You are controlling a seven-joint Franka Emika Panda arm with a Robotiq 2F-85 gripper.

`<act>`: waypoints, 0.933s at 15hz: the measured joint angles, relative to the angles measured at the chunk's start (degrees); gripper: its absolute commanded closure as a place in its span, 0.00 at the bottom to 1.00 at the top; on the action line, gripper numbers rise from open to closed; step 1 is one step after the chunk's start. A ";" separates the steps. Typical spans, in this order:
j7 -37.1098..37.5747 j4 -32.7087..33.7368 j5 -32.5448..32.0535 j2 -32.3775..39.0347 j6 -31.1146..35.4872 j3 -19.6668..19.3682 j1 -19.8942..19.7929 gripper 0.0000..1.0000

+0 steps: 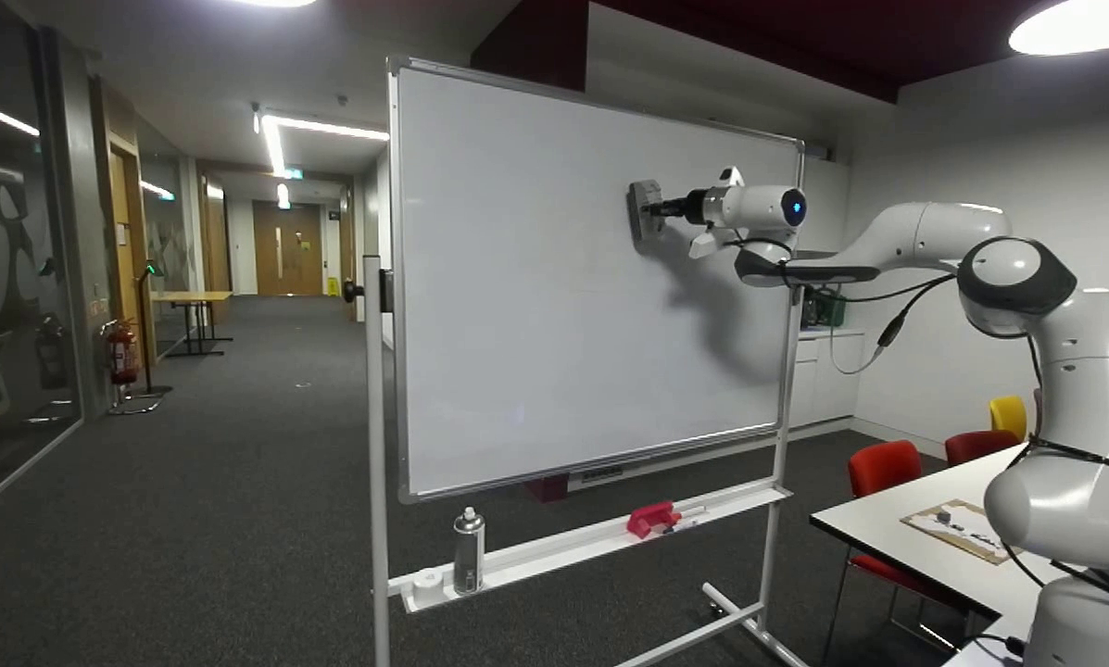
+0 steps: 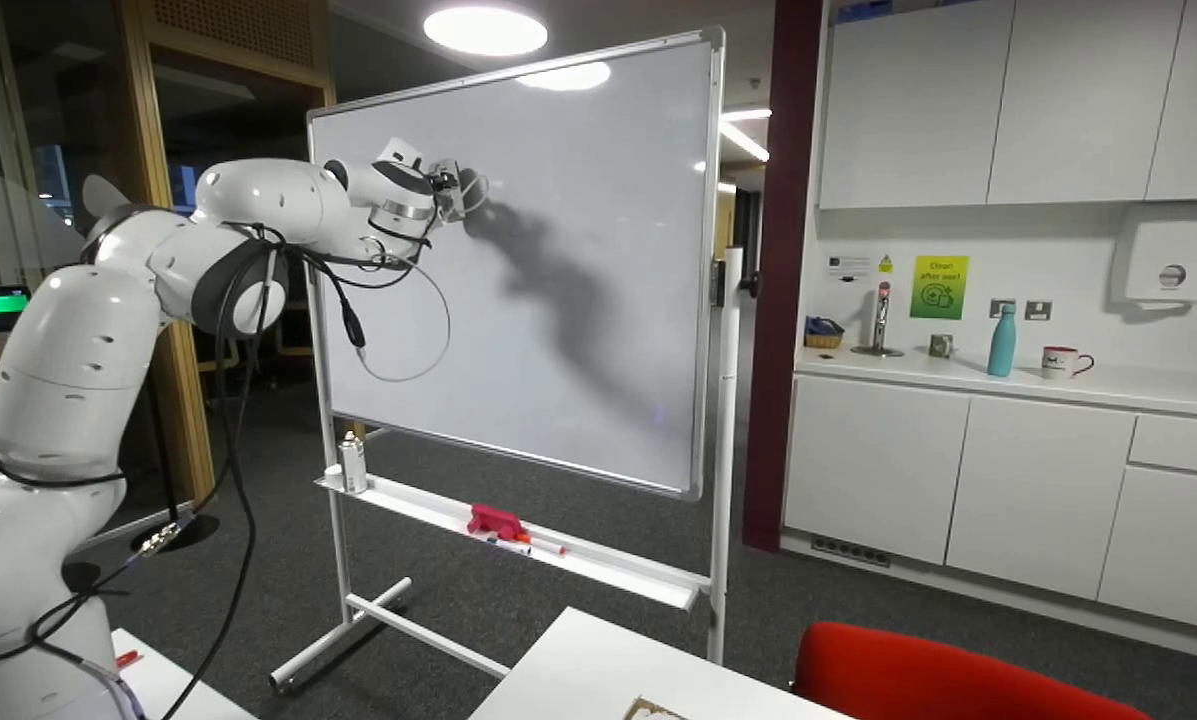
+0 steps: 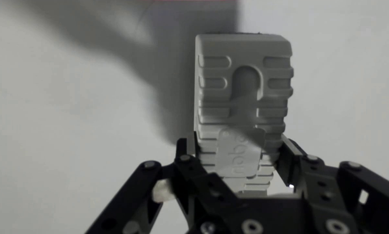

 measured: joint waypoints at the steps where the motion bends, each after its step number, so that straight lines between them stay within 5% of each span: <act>1: 0.63 -1.41 1.04 -1.72 0.00 1.06 -1.80 0.66; 10: 2.30 -14.66 22.25 -22.25 -2.65 13.69 -26.46 0.66; 14: -0.94 -14.66 34.92 -26.26 -13.72 15.71 -28.24 0.66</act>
